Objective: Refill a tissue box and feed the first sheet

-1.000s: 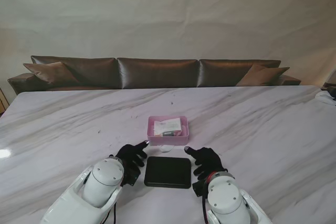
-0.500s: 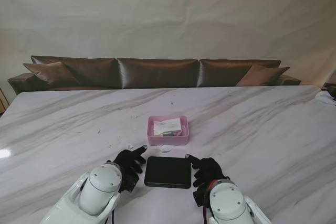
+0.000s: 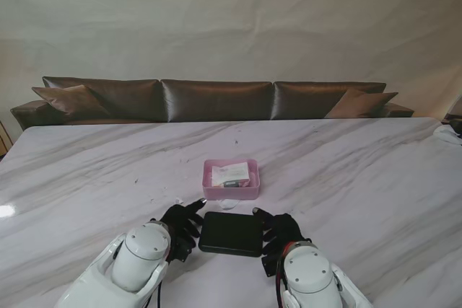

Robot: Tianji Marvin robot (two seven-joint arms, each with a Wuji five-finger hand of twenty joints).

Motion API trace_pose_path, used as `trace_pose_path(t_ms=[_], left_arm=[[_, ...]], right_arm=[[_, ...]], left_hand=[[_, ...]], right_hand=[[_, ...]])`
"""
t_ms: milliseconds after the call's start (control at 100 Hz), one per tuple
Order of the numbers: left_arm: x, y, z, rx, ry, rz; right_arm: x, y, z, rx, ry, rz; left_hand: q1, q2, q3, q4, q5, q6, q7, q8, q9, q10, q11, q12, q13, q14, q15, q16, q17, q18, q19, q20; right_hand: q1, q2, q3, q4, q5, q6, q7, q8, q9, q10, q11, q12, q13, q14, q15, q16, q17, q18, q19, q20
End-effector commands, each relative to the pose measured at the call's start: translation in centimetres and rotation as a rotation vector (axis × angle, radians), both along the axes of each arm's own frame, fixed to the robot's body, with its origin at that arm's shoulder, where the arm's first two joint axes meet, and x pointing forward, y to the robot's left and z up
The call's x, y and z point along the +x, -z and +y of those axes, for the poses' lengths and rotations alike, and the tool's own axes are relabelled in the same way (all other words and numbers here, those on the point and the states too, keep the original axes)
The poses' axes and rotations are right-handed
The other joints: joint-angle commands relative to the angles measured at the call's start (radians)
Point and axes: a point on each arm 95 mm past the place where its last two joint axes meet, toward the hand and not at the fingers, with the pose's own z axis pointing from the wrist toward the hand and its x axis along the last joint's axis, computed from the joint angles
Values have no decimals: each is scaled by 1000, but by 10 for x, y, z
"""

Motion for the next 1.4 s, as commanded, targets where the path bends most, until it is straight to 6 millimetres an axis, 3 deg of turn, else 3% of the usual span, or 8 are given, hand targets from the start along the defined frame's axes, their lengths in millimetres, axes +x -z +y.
trace_pose_path(t_ms=[0, 730, 1390], left_arm=[[-10, 18, -10, -14, 27, 66], [2, 28, -6, -7, -22, 88], [12, 29, 12, 3, -44, 119]], right_arm=[[3, 0, 10, 32, -19, 1], [46, 2, 11, 68, -20, -22], [50, -1, -7, -6, -54, 69]], left_hand=[[-9, 21, -5, 24, 27, 32, -35, -25, -20, 43, -48, -29, -57, 141, -78, -13, 13, -33, 339, -13], [-11, 22, -2, 28, 18, 25, -21, -17, -21, 39, -48, -28, -75, 149, -86, -8, -20, -9, 326, 3], [-12, 20, -5, 27, 4, 36, -41, -26, -39, 52, -66, -35, -98, 153, -103, -8, -40, -13, 298, 14]], right_hand=[[3, 7, -25, 14, 25, -55, -6, -6, 28, -4, 8, -2, -5, -40, -60, -33, 23, -47, 6, -15], [-1, 4, -27, 21, 23, -75, -6, -5, 33, -14, 0, -4, -4, -44, -57, -33, 22, -48, 13, -28], [-68, 18, -9, 14, -126, -37, -50, -19, -111, 8, -17, -4, -69, -25, -57, -24, -12, -55, -5, -37]])
